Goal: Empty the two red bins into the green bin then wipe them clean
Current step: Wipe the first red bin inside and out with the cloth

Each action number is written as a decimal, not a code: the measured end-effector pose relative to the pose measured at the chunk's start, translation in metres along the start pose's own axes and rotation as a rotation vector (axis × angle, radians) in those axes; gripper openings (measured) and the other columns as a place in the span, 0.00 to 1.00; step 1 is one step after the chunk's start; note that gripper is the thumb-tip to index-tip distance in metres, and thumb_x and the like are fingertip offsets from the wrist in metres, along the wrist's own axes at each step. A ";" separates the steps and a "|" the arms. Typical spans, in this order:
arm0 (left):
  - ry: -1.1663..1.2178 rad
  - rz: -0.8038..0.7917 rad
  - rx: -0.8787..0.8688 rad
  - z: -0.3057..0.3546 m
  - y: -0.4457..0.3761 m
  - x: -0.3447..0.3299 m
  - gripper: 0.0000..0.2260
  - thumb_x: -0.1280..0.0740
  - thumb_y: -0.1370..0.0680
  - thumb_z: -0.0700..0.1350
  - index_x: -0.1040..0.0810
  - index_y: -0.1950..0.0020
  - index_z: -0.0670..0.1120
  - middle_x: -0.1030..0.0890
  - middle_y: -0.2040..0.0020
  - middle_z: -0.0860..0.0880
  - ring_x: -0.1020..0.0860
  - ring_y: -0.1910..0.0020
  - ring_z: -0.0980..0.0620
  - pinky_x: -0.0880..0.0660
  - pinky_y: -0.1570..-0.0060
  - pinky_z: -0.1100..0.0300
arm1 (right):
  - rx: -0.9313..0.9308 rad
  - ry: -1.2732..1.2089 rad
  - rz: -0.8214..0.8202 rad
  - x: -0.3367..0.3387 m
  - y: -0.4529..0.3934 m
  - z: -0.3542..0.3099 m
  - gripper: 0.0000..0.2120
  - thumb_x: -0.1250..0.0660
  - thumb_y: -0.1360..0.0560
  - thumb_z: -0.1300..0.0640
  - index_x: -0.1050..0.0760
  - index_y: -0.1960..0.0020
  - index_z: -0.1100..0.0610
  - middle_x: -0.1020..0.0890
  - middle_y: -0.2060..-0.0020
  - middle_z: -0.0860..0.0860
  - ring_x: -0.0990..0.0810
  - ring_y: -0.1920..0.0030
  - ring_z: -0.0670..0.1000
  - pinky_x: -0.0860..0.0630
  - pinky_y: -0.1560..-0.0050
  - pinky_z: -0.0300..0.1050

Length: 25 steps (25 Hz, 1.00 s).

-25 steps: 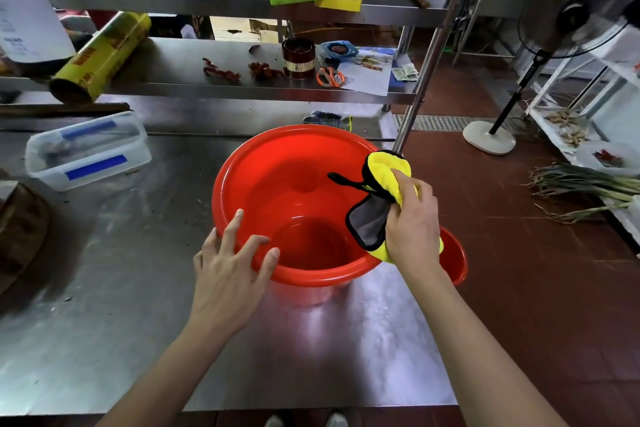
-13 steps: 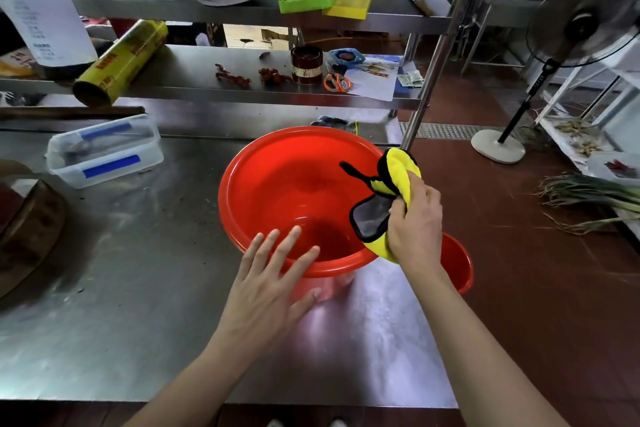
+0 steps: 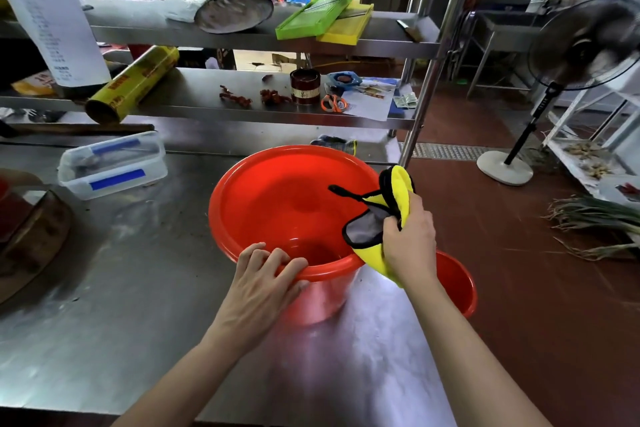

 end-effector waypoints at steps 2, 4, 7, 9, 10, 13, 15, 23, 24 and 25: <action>0.024 0.039 0.023 0.004 -0.016 0.015 0.16 0.47 0.15 0.57 0.26 0.37 0.52 0.23 0.49 0.50 0.25 0.52 0.45 0.34 0.36 0.46 | 0.030 -0.027 0.040 0.012 -0.005 -0.008 0.26 0.39 0.21 0.58 0.37 0.24 0.48 0.28 0.39 0.56 0.26 0.42 0.58 0.34 0.48 0.47; 0.050 0.074 0.064 0.005 -0.034 0.030 0.16 0.47 0.15 0.57 0.25 0.38 0.52 0.24 0.50 0.50 0.27 0.51 0.45 0.33 0.39 0.46 | 0.073 -0.048 0.064 0.022 -0.012 -0.019 0.26 0.39 0.21 0.58 0.37 0.24 0.47 0.27 0.38 0.55 0.28 0.46 0.54 0.35 0.48 0.46; 0.060 0.119 0.127 0.002 -0.053 0.041 0.16 0.47 0.15 0.57 0.25 0.37 0.52 0.25 0.51 0.50 0.28 0.52 0.46 0.32 0.45 0.47 | 0.142 -0.061 0.075 0.023 -0.016 -0.032 0.26 0.39 0.21 0.58 0.36 0.24 0.47 0.28 0.38 0.55 0.31 0.48 0.51 0.35 0.49 0.44; 0.052 0.111 0.144 0.002 -0.061 0.043 0.16 0.47 0.15 0.57 0.25 0.35 0.53 0.25 0.50 0.51 0.28 0.52 0.47 0.33 0.46 0.48 | 0.171 -0.085 0.088 0.019 -0.017 -0.035 0.26 0.39 0.21 0.59 0.37 0.24 0.47 0.28 0.38 0.55 0.30 0.48 0.50 0.35 0.49 0.45; 0.043 0.104 0.145 0.002 -0.065 0.043 0.17 0.47 0.15 0.57 0.25 0.33 0.54 0.25 0.50 0.51 0.28 0.52 0.47 0.33 0.46 0.48 | 0.177 -0.104 0.097 0.017 -0.018 -0.035 0.26 0.39 0.21 0.59 0.37 0.23 0.48 0.28 0.39 0.55 0.30 0.47 0.51 0.35 0.49 0.45; 0.021 0.090 0.152 -0.001 -0.079 0.045 0.17 0.47 0.14 0.55 0.25 0.31 0.54 0.23 0.48 0.52 0.28 0.52 0.47 0.33 0.45 0.49 | 0.148 -0.166 0.116 0.011 -0.025 -0.032 0.26 0.40 0.20 0.60 0.38 0.23 0.49 0.28 0.40 0.55 0.29 0.46 0.51 0.35 0.48 0.44; 0.047 0.069 0.181 -0.004 -0.091 0.045 0.16 0.48 0.15 0.54 0.24 0.34 0.52 0.22 0.47 0.52 0.27 0.51 0.47 0.33 0.45 0.50 | 0.143 -0.200 0.128 0.005 -0.025 -0.034 0.26 0.40 0.19 0.59 0.39 0.22 0.49 0.28 0.38 0.54 0.29 0.44 0.51 0.35 0.46 0.42; 0.147 -0.057 0.257 -0.039 -0.132 0.037 0.20 0.54 0.17 0.56 0.26 0.37 0.52 0.24 0.51 0.51 0.28 0.54 0.46 0.34 0.45 0.47 | 0.267 -0.275 0.169 -0.036 -0.018 -0.052 0.29 0.40 0.18 0.60 0.43 0.21 0.47 0.31 0.30 0.49 0.34 0.32 0.40 0.35 0.35 0.35; 0.170 -0.073 0.272 -0.045 -0.136 0.037 0.21 0.55 0.18 0.57 0.26 0.38 0.53 0.25 0.51 0.52 0.28 0.54 0.46 0.35 0.46 0.47 | 0.275 -0.260 0.160 -0.041 -0.020 -0.054 0.29 0.39 0.19 0.58 0.43 0.20 0.47 0.32 0.29 0.49 0.37 0.33 0.32 0.38 0.36 0.29; 0.189 -0.086 0.282 -0.050 -0.138 0.037 0.22 0.56 0.18 0.58 0.26 0.38 0.54 0.25 0.52 0.53 0.28 0.54 0.47 0.35 0.46 0.47 | 0.271 -0.235 0.143 -0.048 -0.021 -0.057 0.31 0.37 0.19 0.56 0.45 0.20 0.48 0.34 0.28 0.49 0.42 0.34 0.26 0.42 0.38 0.22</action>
Point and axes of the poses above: each hand's wrist, its own y-axis away from the middle knuckle, its own x-axis out of the back of the hand, z = x × y, the point moved 3 cm from there along -y, towards the middle knuckle
